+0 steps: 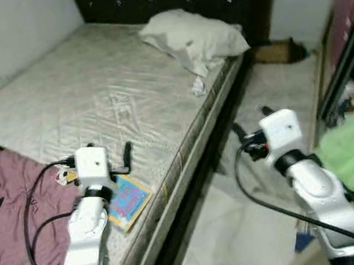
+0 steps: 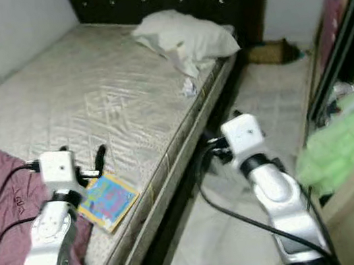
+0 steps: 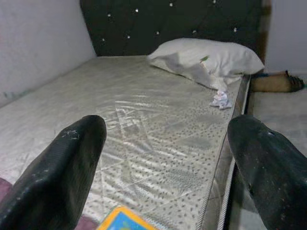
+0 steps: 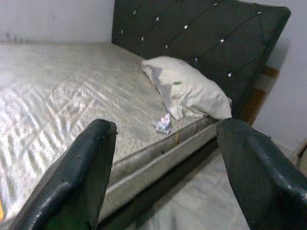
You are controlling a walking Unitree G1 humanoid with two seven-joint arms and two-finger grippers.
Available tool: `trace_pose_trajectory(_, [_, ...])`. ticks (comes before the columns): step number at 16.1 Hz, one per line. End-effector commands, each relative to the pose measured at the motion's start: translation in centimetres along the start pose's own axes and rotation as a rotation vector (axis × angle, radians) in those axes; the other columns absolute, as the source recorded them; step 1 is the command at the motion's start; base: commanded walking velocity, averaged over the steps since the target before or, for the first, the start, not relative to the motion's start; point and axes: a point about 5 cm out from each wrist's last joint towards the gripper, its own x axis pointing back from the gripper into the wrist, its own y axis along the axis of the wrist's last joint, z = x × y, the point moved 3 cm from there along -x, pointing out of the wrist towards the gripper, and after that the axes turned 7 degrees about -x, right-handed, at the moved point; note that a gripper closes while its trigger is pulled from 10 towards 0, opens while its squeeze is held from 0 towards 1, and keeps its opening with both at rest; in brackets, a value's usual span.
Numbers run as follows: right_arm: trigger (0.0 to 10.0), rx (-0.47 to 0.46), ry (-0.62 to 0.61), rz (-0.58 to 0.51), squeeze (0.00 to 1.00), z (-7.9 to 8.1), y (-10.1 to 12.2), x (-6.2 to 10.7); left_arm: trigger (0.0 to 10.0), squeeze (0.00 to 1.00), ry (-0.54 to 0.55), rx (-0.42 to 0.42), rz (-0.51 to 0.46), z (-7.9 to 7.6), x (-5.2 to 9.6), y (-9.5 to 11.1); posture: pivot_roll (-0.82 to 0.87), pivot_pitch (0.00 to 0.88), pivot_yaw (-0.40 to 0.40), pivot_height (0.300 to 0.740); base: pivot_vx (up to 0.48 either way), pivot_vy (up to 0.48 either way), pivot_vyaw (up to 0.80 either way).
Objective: Clean up the room
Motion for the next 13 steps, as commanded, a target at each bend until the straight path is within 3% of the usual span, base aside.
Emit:
trace_pose_trajectory(1, [10.0,-0.071,0.025,-0.004,0.00,0.7,0.2,-0.3,10.0,0.00,0.032,0.008,-0.006,1.1,0.1,0.1,-0.07,0.000,0.047,0.740,0.000,0.000,0.00])
trace_pose_trajectory(5, [10.0,-0.040,0.028,-0.003,0.00,0.7,0.0,-0.2,10.0,0.00,0.072,0.030,0.013,1.6,0.1,-0.2,-0.07,0.000,0.044,0.740,0.000,0.000,0.00])
trace_pose_trajectory(13, [10.0,-0.025,0.097,-0.022,0.00,1.9,0.2,0.1,10.0,0.00,0.079,0.016,0.007,1.7,0.0,-0.1,-0.07,0.000,0.048,0.740,0.000,0.000,0.76])
